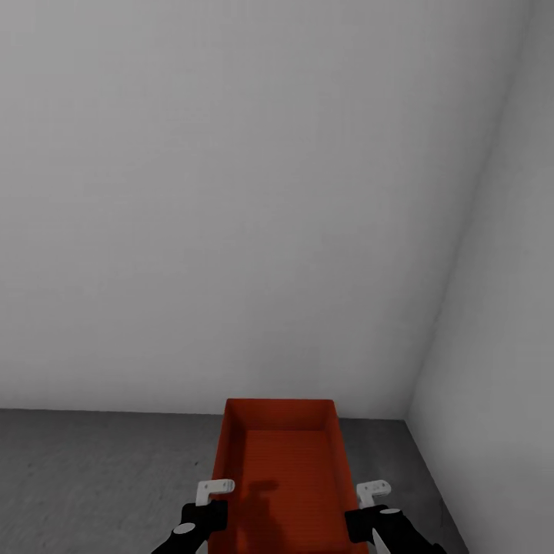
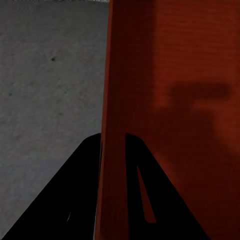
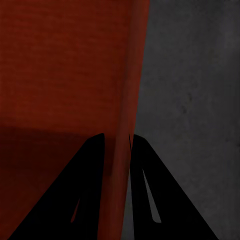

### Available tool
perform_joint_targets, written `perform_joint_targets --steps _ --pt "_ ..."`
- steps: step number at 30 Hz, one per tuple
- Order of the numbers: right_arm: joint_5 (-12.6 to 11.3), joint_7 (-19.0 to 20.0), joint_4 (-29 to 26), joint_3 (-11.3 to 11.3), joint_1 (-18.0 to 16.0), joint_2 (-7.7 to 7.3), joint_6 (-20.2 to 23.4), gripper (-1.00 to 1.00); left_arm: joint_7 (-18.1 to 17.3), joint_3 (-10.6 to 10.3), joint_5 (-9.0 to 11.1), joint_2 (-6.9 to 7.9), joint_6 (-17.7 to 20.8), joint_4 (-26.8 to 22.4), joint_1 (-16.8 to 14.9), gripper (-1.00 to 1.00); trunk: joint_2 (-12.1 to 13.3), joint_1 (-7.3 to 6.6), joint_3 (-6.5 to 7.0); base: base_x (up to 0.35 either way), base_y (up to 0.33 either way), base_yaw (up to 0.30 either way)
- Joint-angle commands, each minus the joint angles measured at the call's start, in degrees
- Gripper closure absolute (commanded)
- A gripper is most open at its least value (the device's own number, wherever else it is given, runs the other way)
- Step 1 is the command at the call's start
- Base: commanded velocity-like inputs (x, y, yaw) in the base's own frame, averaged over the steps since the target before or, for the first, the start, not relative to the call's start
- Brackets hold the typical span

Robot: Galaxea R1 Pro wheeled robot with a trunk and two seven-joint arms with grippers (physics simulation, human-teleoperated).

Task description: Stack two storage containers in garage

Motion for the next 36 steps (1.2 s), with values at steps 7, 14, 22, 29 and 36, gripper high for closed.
perform_joint_targets --steps 7,14,22,29,36 --pt "-0.6 0.5 0.0 0.5 0.0 -0.60 0.4 1.00 0.3 -0.3 0.0 2.30 -0.2 -0.1 0.0 1.00 0.0 -0.01 -0.05 0.000 0.000 0.000" --pt "-0.6 0.5 0.0 0.5 0.0 -0.60 0.4 1.00 0.3 -0.3 0.0 2.29 -0.2 -0.2 -0.1 1.00 0.0 -0.01 -0.05 0.000 0.000 0.000" --pt "-0.6 0.5 0.0 0.5 0.0 -0.60 0.4 1.00 0.2 -0.3 0.0 2.29 -0.2 -0.1 -0.1 1.00 0.0 -0.01 -0.05 0.000 0.000 0.000" --pt "-0.6 0.5 0.0 0.5 0.0 -0.60 0.4 1.00 0.3 -0.3 0.0 2.29 -0.2 -0.2 -0.1 1.00 0.0 -0.01 -0.05 0.000 0.000 0.000" --pt "-0.6 0.5 0.0 0.5 0.0 -0.60 0.4 1.00 0.2 -0.3 0.1 2.29 -0.2 -0.2 -0.1 1.00 -1.2 0.65 -0.59 0.000 0.000 0.000"
